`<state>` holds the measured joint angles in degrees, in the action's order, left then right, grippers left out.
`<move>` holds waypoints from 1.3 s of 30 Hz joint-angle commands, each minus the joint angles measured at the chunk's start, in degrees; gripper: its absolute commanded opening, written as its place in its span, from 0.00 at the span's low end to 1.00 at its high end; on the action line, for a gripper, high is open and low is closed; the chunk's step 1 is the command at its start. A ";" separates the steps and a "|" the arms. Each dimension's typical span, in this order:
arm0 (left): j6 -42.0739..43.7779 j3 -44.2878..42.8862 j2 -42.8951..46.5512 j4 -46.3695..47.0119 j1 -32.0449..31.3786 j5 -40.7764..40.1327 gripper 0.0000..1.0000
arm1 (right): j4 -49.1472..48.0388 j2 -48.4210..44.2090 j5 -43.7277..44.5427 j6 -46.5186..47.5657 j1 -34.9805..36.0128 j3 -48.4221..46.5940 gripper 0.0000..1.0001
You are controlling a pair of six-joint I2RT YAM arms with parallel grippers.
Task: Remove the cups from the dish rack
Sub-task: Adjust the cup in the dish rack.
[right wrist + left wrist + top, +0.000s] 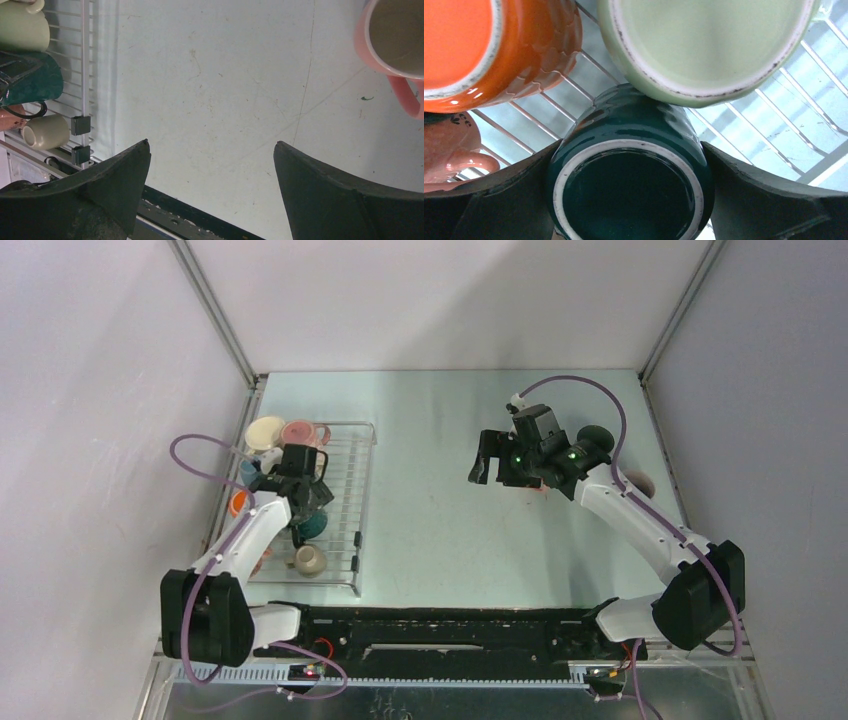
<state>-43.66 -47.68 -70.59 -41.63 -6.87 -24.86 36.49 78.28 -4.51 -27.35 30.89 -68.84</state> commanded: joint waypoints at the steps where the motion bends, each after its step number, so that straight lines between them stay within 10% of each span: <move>1: 1.38 0.70 1.86 2.76 -0.87 2.12 0.68 | -1.57 -0.34 0.91 0.11 0.57 -0.11 1.00; 39: 9.26 -5.54 -1.06 2.73 -6.42 5.88 0.39 | -7.08 2.51 -1.92 -3.27 2.54 -0.37 1.00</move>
<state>-35.94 -49.30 -72.34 -40.34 -12.80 -20.21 33.06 80.42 -4.95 -29.17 32.47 -68.84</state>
